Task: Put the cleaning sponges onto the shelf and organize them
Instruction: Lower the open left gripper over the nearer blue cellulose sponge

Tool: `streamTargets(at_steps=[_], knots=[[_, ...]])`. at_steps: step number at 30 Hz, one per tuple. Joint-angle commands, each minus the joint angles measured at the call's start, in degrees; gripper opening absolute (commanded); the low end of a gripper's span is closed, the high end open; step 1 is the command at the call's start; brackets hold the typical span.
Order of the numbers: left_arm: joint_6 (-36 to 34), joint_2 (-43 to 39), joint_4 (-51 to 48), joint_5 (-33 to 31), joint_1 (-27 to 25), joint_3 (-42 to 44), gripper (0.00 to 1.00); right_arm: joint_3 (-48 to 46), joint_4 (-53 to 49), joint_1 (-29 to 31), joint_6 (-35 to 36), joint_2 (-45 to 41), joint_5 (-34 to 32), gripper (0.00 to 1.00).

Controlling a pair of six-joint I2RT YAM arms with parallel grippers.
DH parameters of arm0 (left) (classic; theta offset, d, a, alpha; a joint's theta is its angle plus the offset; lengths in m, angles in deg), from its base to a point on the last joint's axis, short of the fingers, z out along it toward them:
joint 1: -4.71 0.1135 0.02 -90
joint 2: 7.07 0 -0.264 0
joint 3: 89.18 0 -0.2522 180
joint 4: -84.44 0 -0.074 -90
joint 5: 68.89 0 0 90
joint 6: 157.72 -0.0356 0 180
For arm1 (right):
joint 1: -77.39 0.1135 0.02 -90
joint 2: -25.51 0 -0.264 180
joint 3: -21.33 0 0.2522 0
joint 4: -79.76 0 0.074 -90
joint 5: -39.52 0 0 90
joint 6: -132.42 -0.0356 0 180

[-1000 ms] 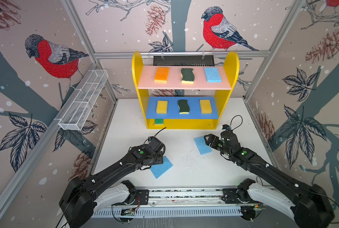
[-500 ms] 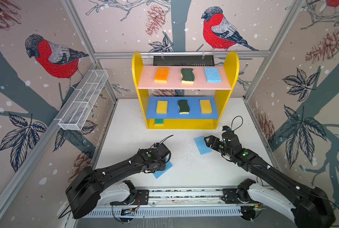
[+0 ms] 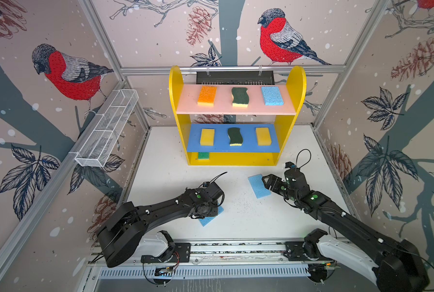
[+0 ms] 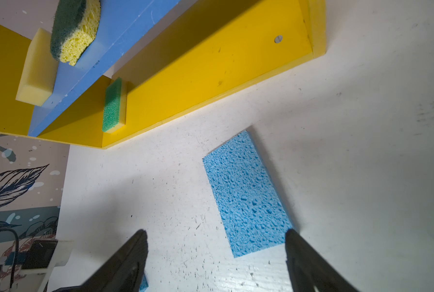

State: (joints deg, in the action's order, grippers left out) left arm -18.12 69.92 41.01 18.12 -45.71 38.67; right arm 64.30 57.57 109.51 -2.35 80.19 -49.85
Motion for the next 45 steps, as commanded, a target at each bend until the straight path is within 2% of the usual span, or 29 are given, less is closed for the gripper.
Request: streamTargets(at_steps=[1,17,22,28,30,31,33,35,40,45], knots=[[-0.88,2.81,3.64,0.68,-0.13,-1.71,0.35,-0.18,-0.74,-0.26,0.96,-0.09,0.26,0.85],[-4.80,20.46,8.45,0.87,-0.17,-19.25,0.36,-1.94,-2.92,-4.06,1.50,-9.09,-0.60,0.87],[-5.91,23.03,8.87,1.73,-0.13,-23.65,0.38,-2.05,-5.02,-5.68,3.06,-9.62,0.09,0.87],[-7.18,17.88,3.22,-2.31,-0.13,-24.20,0.39,-1.81,-4.81,-7.36,4.49,-10.04,1.93,0.87],[-7.01,15.96,0.05,-3.70,-0.10,-23.55,0.44,-1.79,-4.30,-7.72,4.93,-9.72,2.73,0.87],[-7.31,15.16,-1.13,-4.45,-0.13,-22.92,0.49,-1.73,-4.08,-7.77,5.21,-9.51,3.12,0.87],[-7.87,13.01,-3.40,-5.96,-0.12,-20.71,0.69,-1.71,-3.72,-8.02,5.57,-9.16,3.87,0.87],[-6.93,10.81,-4.89,-7.62,-0.08,-18.38,0.76,-2.03,-3.13,-7.96,5.79,-8.98,4.36,0.87],[-2.94,4.07,-4.13,-9.72,0.11,-10.87,0.78,-2.75,-1.94,-8.18,5.47,-8.41,5.32,0.88],[-5.02,-0.88,2.29,-8.76,0.76,-6.65,0.80,-2.49,-1.33,-8.15,5.39,-7.58,7.62,0.88]])
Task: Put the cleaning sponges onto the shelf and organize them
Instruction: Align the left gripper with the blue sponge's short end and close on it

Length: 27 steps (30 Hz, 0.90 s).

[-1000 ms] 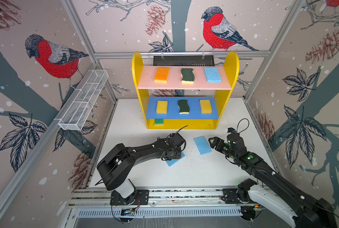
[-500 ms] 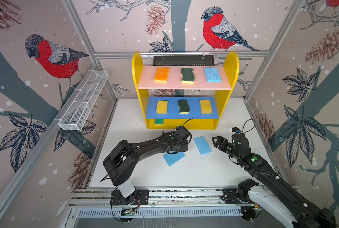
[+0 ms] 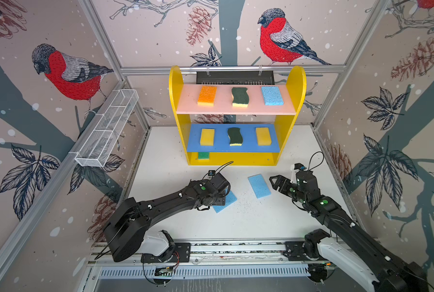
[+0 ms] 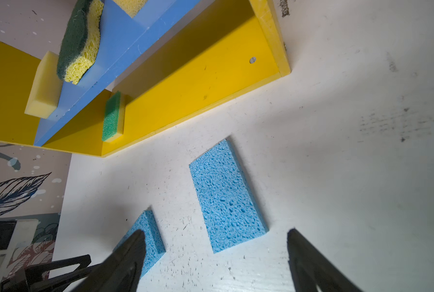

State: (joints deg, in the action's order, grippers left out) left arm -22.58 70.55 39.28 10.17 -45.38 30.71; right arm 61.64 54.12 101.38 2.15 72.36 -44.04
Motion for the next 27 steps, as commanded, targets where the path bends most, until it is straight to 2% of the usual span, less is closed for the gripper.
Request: streamTargets(at_steps=[1,8,17,27], knots=[[-1.31,-1.91,4.99,-0.31,0.81,1.75,0.80,0.33,2.00,-0.03,0.92,0.30,1.99,0.87],[-5.78,-4.09,14.33,7.01,6.40,8.41,0.82,0.79,0.45,-0.05,0.57,-0.60,1.96,0.87],[-9.84,-3.68,22.67,12.21,6.58,11.31,0.83,0.87,0.40,-0.03,-0.54,-1.37,2.02,0.87],[-8.87,-2.55,24.06,12.73,7.02,13.60,0.84,0.96,-0.70,0.06,-0.72,-2.25,2.35,0.87]])
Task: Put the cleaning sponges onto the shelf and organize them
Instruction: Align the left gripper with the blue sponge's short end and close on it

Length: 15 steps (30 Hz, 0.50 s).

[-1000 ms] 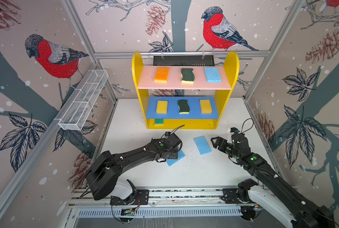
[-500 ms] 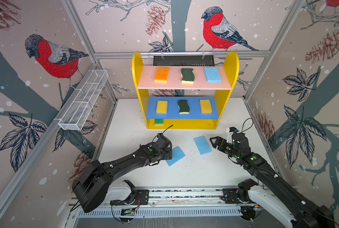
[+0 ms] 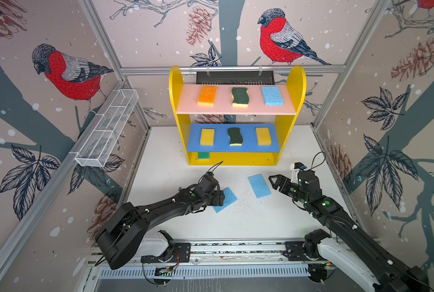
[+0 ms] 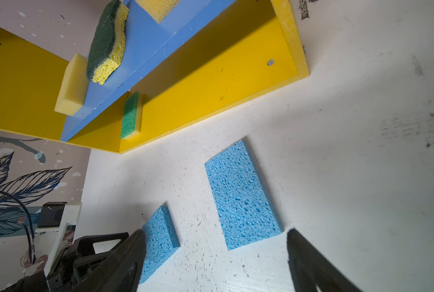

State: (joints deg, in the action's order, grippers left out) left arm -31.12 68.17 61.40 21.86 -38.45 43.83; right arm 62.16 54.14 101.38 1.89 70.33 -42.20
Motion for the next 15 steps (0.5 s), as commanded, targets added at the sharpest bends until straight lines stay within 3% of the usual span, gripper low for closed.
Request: streamTargets(at_steps=[1,7,15], knots=[[-0.22,-0.26,2.13,1.37,0.09,0.75,0.84,0.43,-0.76,0.09,-0.46,-0.26,0.60,0.87],[0.14,0.21,3.01,4.54,0.15,1.84,0.84,0.09,-0.62,0.12,-0.61,-0.34,0.87,0.87],[-0.44,0.78,5.81,13.44,-0.17,2.72,0.84,-0.59,-0.67,0.31,-0.86,-1.23,1.12,0.87]])
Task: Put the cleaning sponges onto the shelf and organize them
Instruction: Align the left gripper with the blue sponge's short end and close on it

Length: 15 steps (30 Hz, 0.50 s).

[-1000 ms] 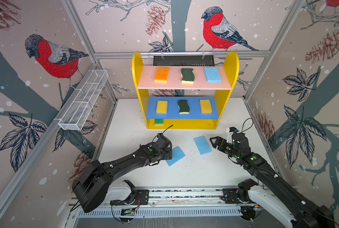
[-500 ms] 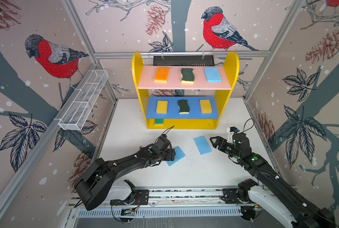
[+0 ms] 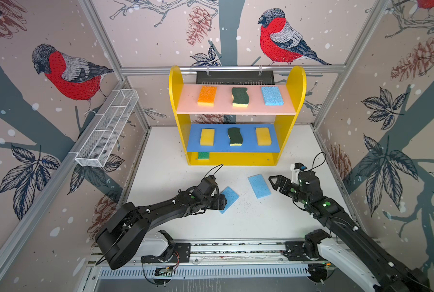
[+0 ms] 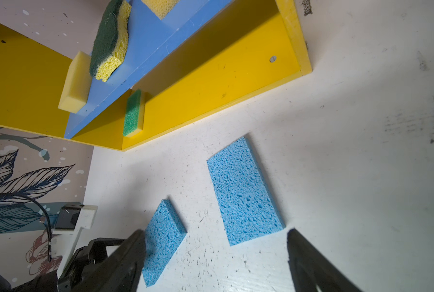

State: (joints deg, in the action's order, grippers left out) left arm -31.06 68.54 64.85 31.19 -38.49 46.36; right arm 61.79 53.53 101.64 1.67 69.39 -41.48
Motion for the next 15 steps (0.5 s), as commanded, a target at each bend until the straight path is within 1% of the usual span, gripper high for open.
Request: streamTargets(at_steps=[1,5,7,10,12,15], knots=[[-0.63,0.65,2.23,4.24,-0.41,0.06,0.83,-0.37,-0.08,0.02,-0.67,-0.49,0.41,0.87],[-1.37,1.60,1.62,3.78,-2.69,-0.91,0.83,-1.08,-0.34,0.10,-0.93,-1.57,0.26,0.87],[-1.77,3.07,0.09,2.28,-4.68,-2.50,0.83,-1.37,-0.30,0.09,-0.91,-1.87,0.16,0.88],[-1.79,6.19,-3.49,-2.44,-7.99,-5.95,0.84,-1.40,-0.45,0.10,-0.93,-2.12,0.15,0.88],[-0.35,7.40,-6.00,-5.94,-8.75,-7.53,0.86,-1.39,-0.76,0.10,-0.82,-2.25,0.15,0.87],[1.95,7.15,-9.85,-12.10,-9.76,-9.63,0.89,-1.21,-1.32,0.01,-0.57,-2.67,-0.11,0.88]])
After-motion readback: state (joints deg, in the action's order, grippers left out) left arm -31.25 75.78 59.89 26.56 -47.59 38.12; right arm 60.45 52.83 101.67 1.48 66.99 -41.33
